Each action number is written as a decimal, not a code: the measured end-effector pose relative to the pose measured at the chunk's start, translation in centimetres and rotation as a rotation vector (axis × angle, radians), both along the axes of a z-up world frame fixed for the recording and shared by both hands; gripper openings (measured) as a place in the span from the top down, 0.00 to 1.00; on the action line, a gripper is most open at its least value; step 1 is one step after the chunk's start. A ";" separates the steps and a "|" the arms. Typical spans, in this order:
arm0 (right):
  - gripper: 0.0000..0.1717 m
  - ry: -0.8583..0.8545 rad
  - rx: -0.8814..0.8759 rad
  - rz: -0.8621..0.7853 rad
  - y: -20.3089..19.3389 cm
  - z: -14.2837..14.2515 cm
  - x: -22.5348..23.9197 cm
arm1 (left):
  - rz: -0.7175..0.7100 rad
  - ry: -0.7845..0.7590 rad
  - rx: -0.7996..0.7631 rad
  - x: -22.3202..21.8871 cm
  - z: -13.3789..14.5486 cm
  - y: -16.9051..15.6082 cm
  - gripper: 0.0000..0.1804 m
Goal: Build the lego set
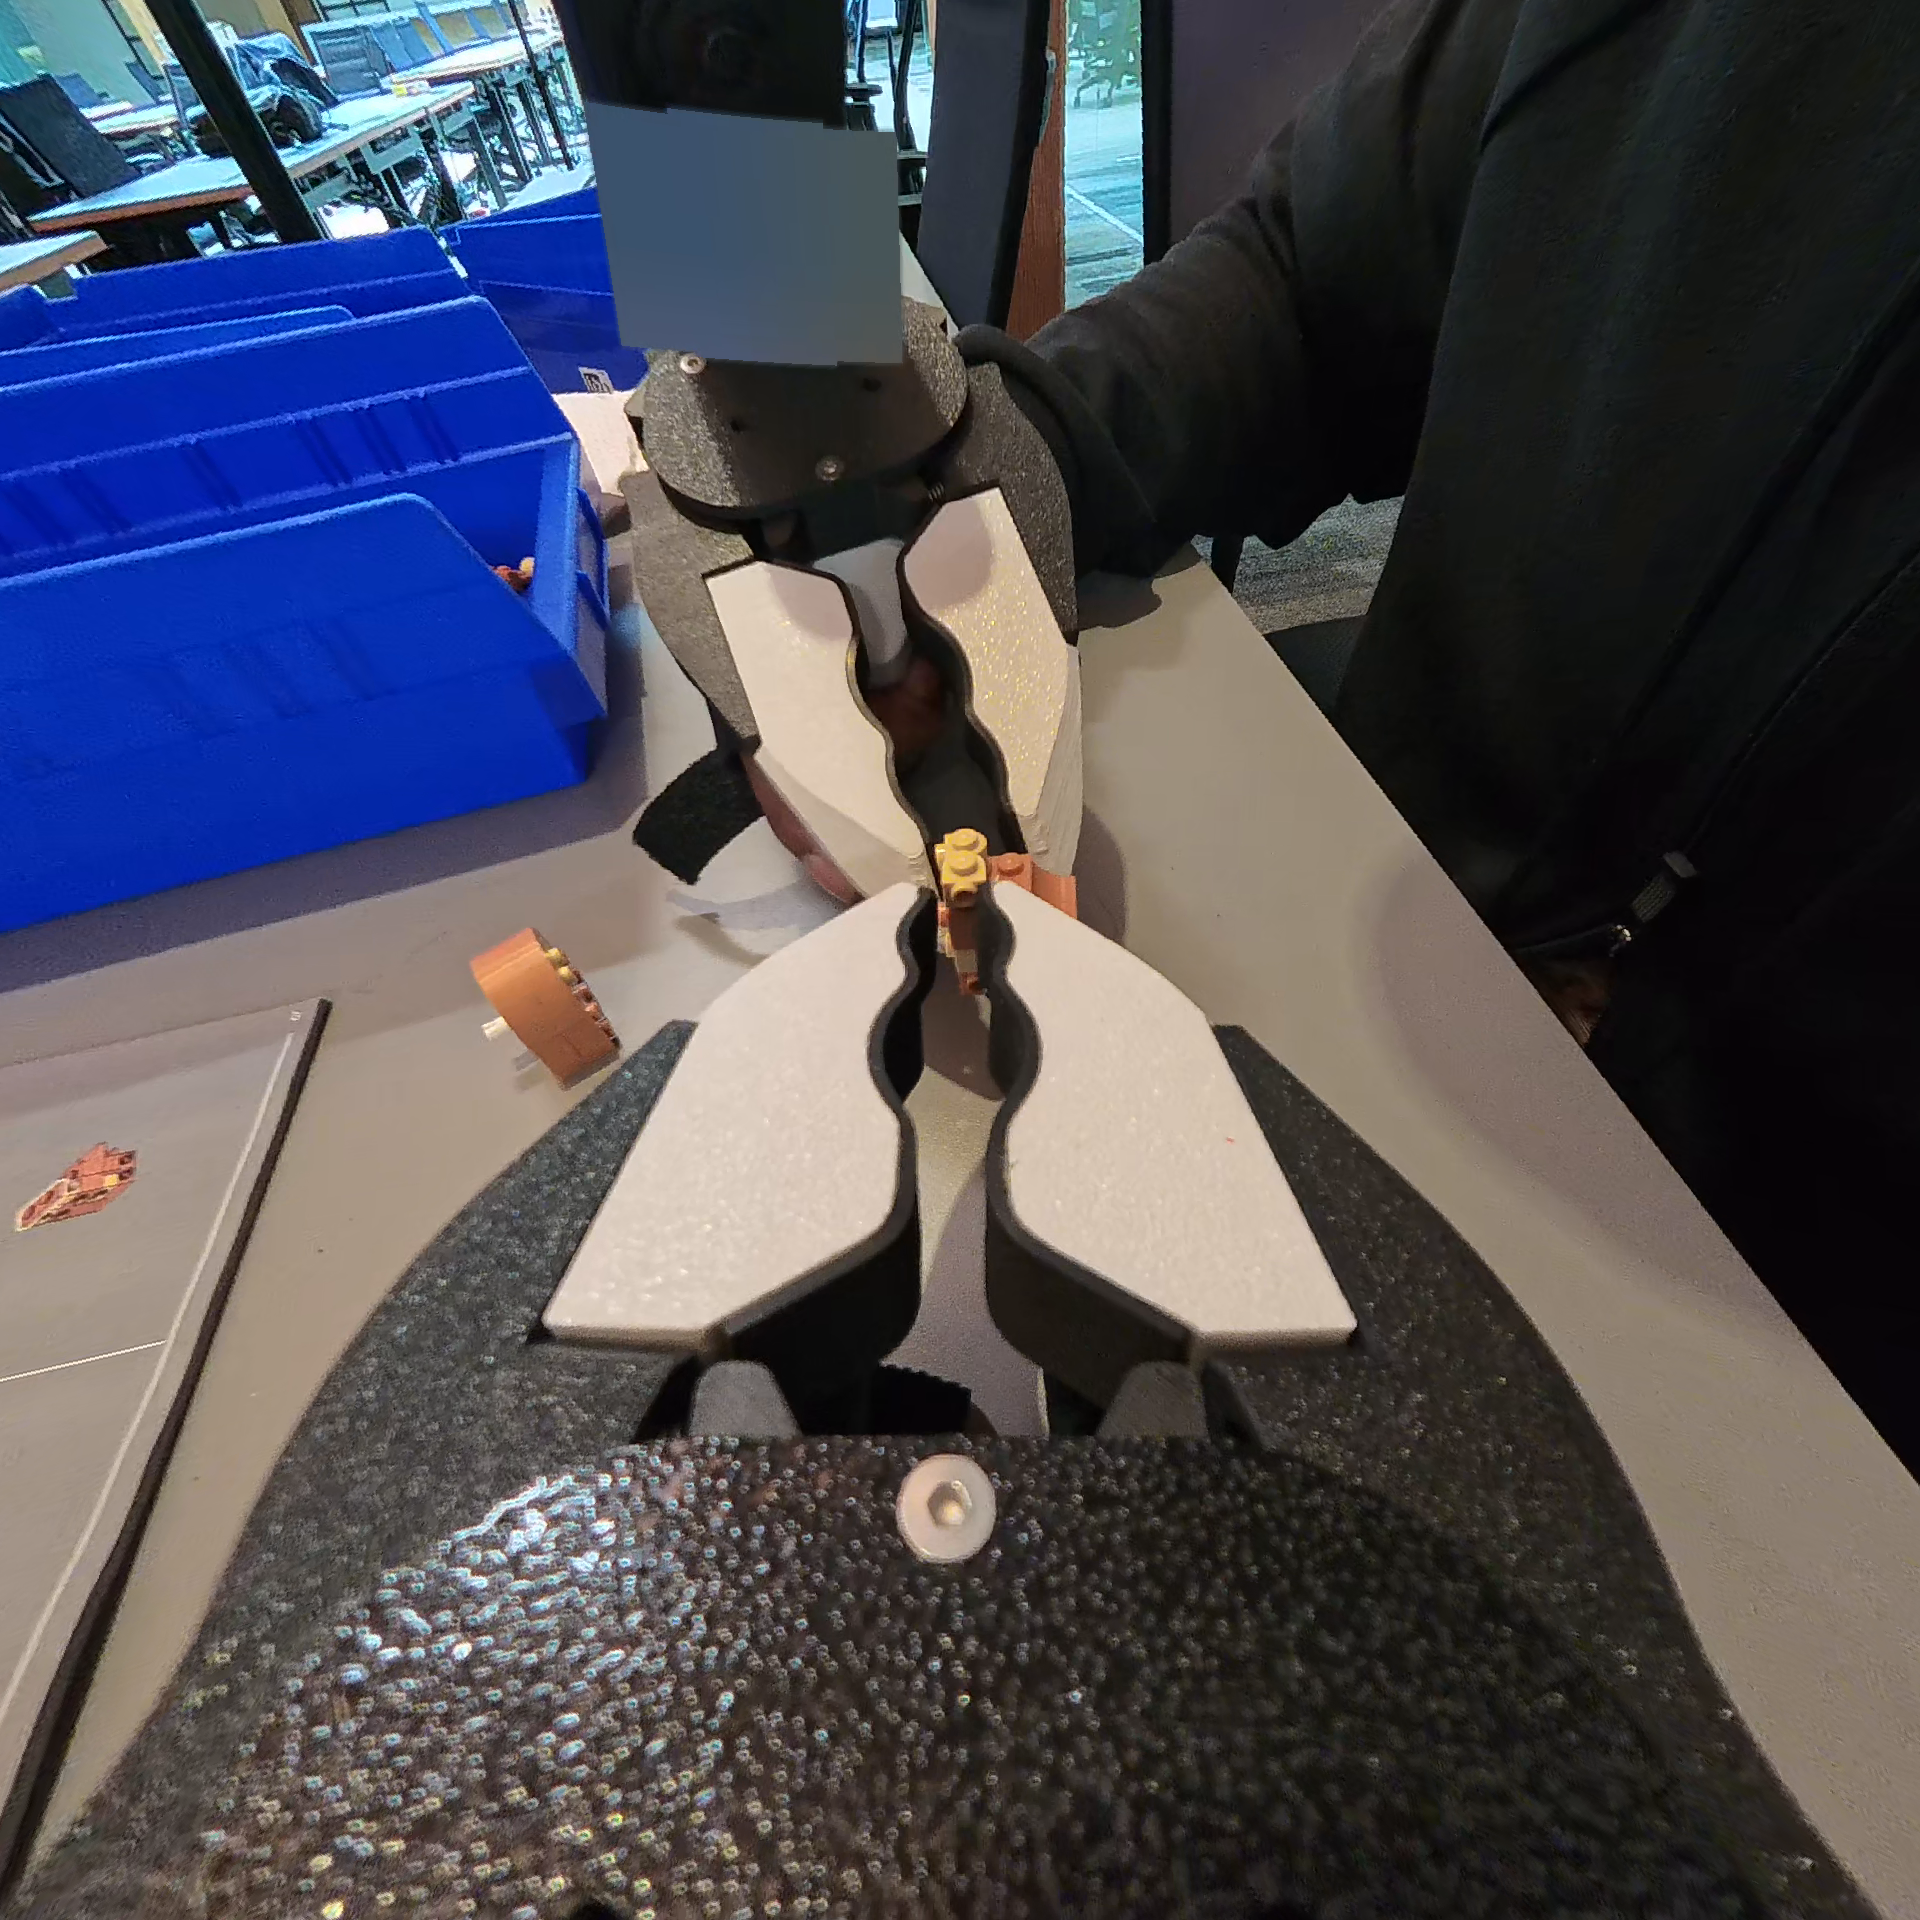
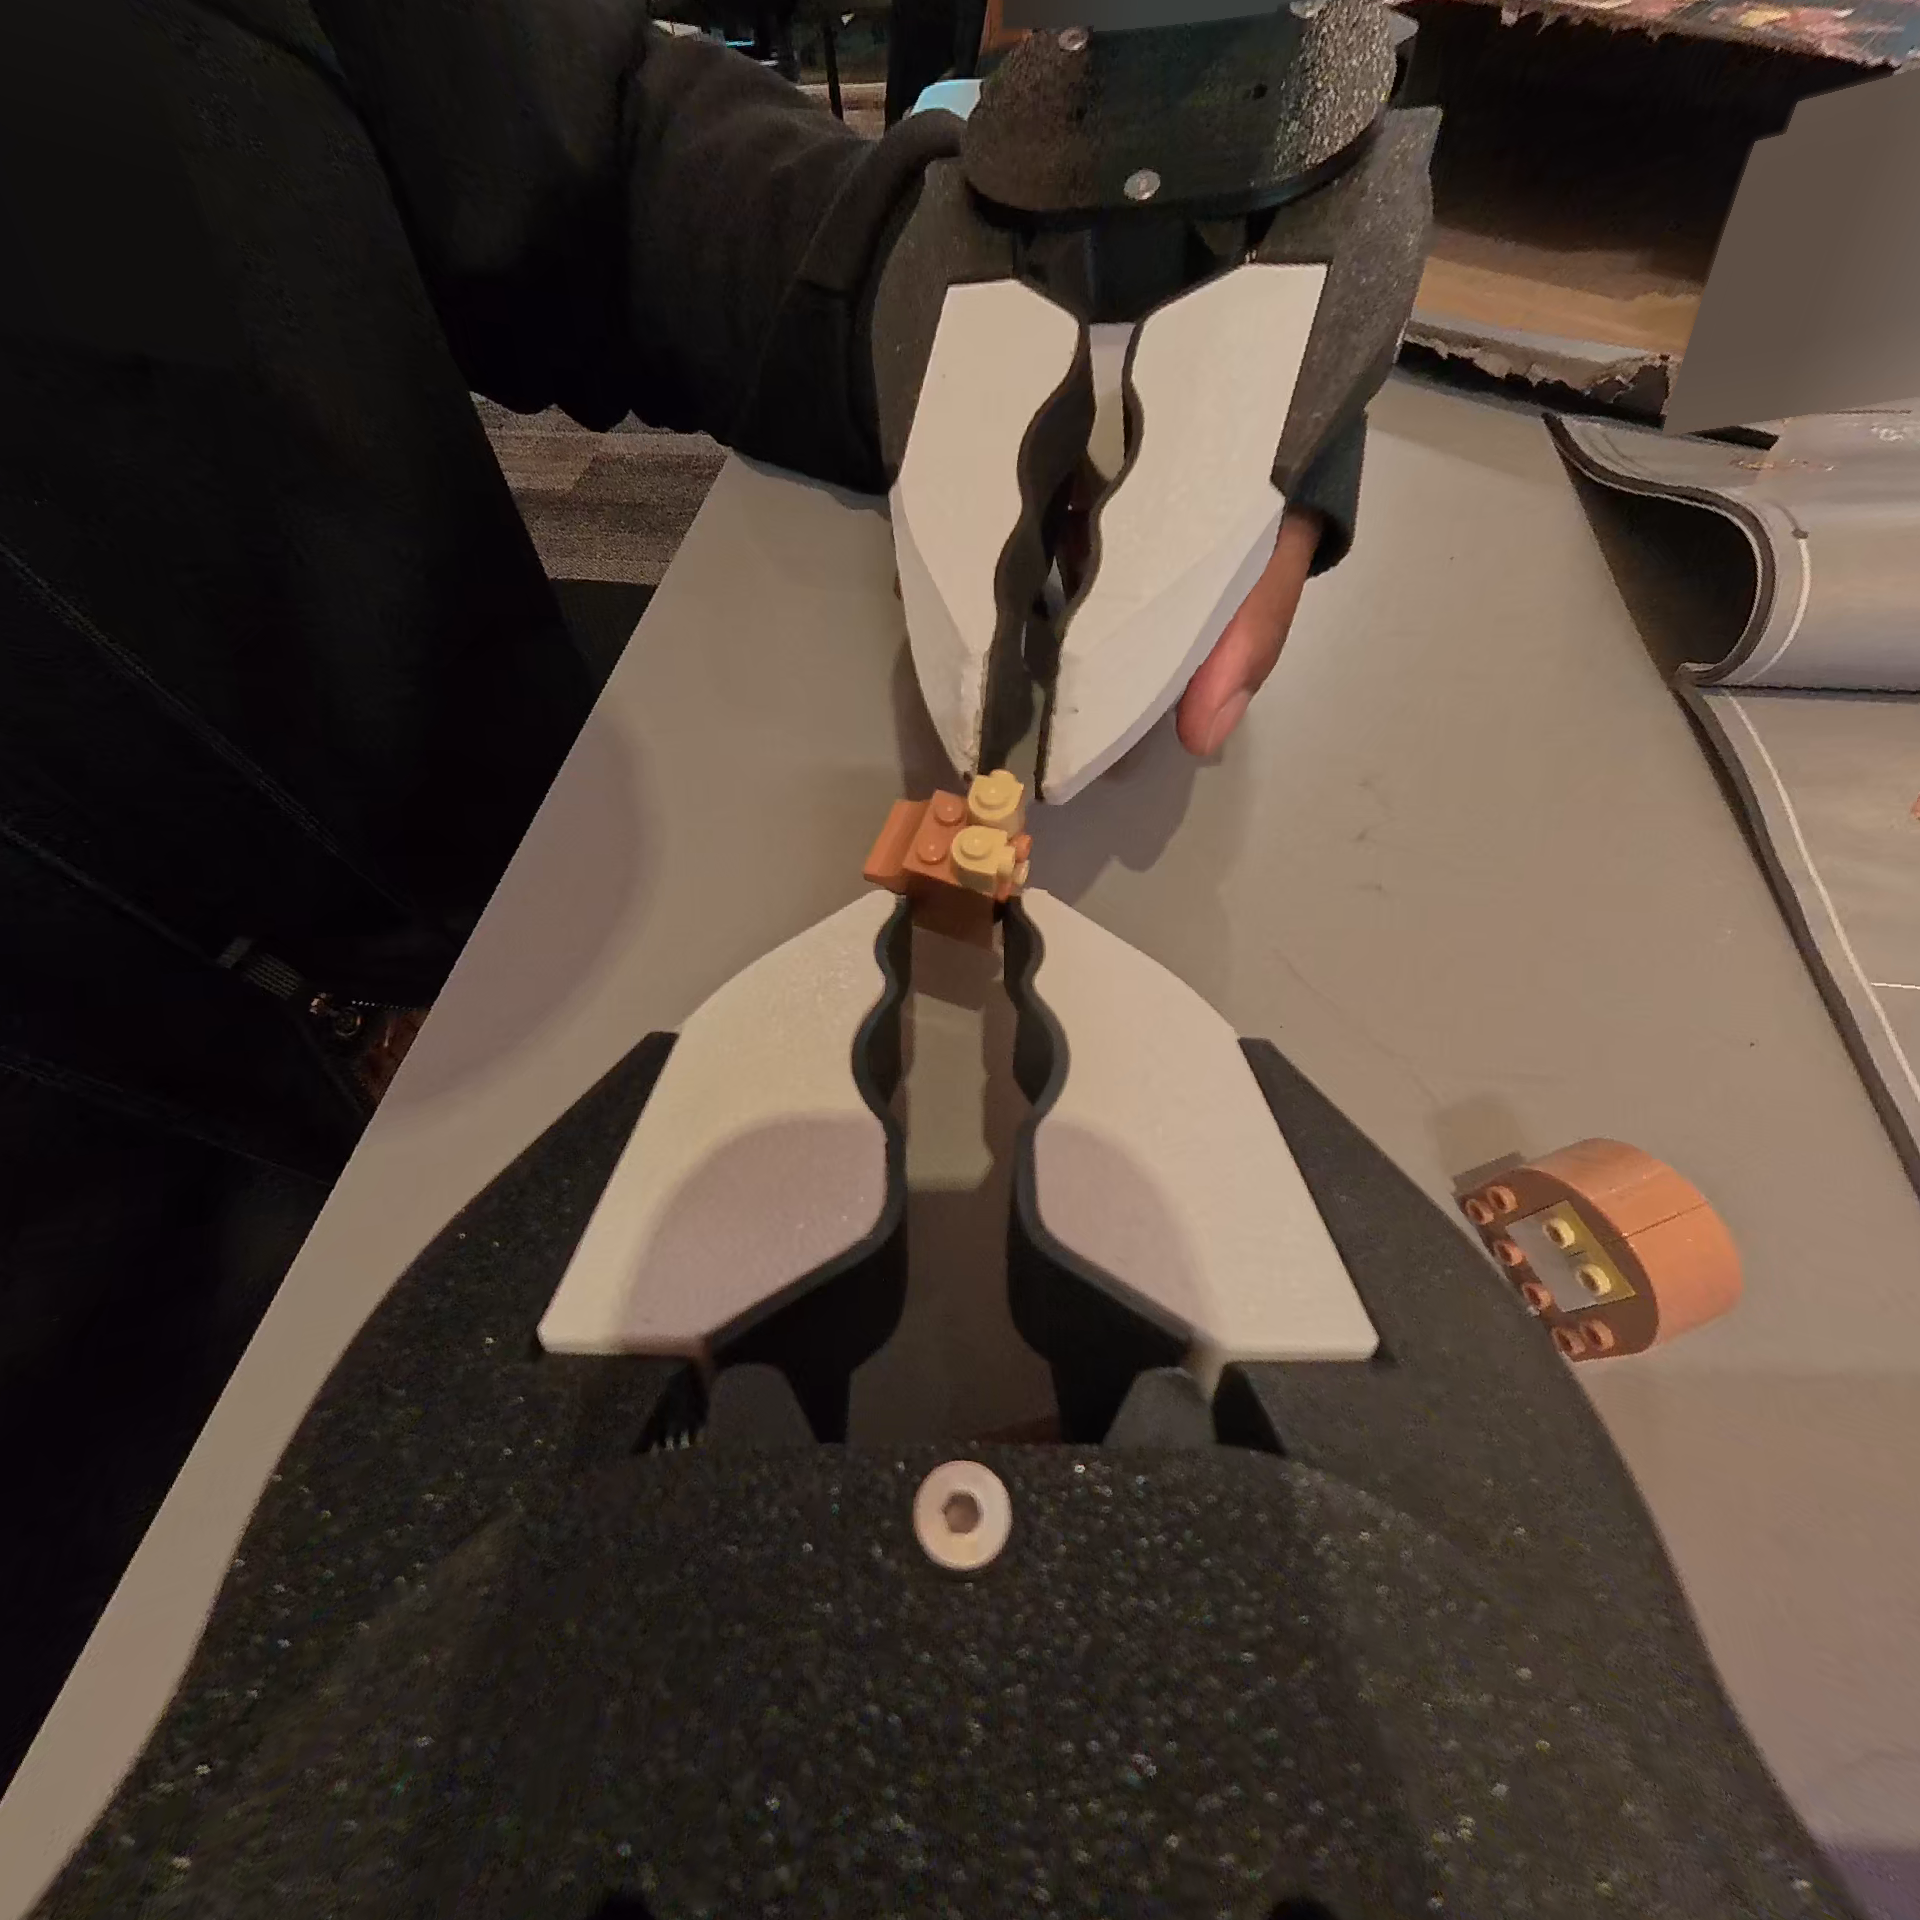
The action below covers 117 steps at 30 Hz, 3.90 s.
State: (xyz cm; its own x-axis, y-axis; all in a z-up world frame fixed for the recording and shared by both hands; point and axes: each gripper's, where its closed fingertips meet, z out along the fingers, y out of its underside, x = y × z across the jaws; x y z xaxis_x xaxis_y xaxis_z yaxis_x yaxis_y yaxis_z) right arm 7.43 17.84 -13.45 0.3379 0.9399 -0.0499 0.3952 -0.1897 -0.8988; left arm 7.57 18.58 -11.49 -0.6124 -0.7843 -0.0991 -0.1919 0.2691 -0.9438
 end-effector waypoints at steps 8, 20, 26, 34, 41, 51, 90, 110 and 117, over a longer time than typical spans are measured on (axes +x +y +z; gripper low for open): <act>0.90 0.001 0.004 0.001 0.0 0.0 0.0 | 0.009 0.004 -0.003 0.0 0.0 0.2 0.96; 0.90 0.004 0.004 -0.001 0.0 0.1 0.0 | 0.001 0.003 0.000 0.0 -0.1 0.0 0.97; 0.90 0.011 0.000 0.002 0.0 0.1 0.0 | -0.003 -0.011 0.018 -0.1 0.0 0.1 0.96; 0.90 0.064 -0.032 0.039 -0.5 0.7 0.1 | -0.017 -0.236 0.350 -0.9 0.8 0.9 0.88; 0.90 0.095 -0.030 0.086 -1.2 1.2 -0.1 | -0.060 -0.456 0.764 -0.9 0.0 -0.2 0.81; 0.90 0.091 -0.024 0.113 -1.6 1.2 -0.5 | -0.056 -0.560 0.881 -0.7 0.4 -1.0 0.73; 0.90 0.099 -0.066 0.124 -1.7 1.1 -0.7 | -0.073 -0.600 0.859 0.1 -0.1 -2.1 0.81; 0.90 0.100 -0.068 0.140 -1.9 1.2 -0.8 | -0.071 -0.628 0.899 0.0 0.0 -2.3 0.82; 0.90 0.095 -0.046 0.150 -2.1 1.4 -1.0 | -0.082 -0.601 0.813 -0.2 0.1 -2.6 0.82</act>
State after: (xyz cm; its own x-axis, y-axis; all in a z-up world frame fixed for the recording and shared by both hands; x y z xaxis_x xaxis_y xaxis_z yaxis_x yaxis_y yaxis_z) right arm 6.45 15.70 -12.09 0.1858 0.9754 -0.1188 0.3361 -0.1767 -0.9251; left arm 7.34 16.00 -11.42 -0.3339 -0.2993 -0.8938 0.3025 0.8641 -0.4024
